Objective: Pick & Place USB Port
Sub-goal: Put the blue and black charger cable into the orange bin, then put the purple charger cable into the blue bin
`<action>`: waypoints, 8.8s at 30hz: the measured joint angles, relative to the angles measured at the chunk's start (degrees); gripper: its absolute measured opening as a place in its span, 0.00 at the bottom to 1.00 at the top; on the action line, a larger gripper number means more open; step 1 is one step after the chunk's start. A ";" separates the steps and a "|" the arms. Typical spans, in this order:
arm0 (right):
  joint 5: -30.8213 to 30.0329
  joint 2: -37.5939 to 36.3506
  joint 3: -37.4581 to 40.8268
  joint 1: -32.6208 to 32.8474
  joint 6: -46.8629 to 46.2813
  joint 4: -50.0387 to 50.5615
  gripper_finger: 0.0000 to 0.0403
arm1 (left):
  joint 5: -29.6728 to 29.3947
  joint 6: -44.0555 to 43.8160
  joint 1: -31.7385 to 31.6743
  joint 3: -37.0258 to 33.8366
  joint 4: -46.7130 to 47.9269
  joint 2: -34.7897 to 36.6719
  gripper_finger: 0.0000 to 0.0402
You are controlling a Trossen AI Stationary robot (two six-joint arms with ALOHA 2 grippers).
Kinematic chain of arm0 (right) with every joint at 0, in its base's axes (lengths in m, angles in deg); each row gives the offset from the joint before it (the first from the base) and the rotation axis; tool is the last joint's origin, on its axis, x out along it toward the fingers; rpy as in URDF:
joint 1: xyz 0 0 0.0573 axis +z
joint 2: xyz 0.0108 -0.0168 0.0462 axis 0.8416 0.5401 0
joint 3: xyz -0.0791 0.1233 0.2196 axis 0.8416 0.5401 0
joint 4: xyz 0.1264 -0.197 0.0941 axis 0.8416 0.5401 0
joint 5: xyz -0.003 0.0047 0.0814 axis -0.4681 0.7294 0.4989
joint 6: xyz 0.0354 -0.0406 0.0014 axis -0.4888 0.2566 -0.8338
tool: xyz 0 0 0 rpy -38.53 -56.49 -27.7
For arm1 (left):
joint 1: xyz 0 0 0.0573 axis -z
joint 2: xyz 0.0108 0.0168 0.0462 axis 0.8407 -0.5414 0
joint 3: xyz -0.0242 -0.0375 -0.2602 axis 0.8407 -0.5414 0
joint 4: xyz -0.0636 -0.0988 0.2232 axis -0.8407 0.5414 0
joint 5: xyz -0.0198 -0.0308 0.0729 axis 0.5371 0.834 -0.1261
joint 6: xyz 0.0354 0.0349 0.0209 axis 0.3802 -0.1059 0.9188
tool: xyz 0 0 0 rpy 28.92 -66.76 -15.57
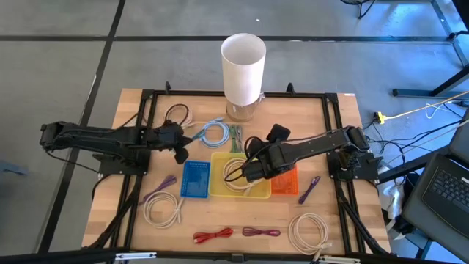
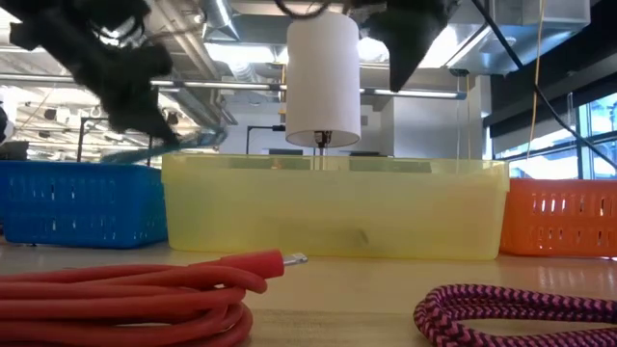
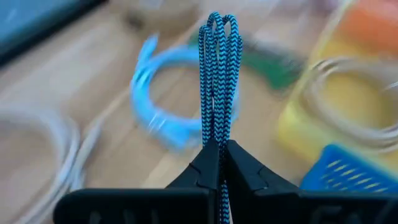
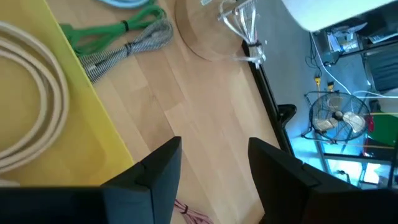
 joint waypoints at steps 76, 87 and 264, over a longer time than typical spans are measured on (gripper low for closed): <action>15.40 -47.18 62.72 4.26 44.47 -116.42 0.47 | 36.52 24.55 -1.65 18.83 -65.96 -36.92 0.01; 17.20 -45.42 61.31 3.82 46.15 -116.78 0.47 | 39.72 25.09 -1.60 28.02 -65.85 -45.39 0.01; -18.61 -41.57 49.18 19.45 -15.63 -58.05 0.38 | 8.67 -13.82 8.17 9.64 26.04 -10.98 0.46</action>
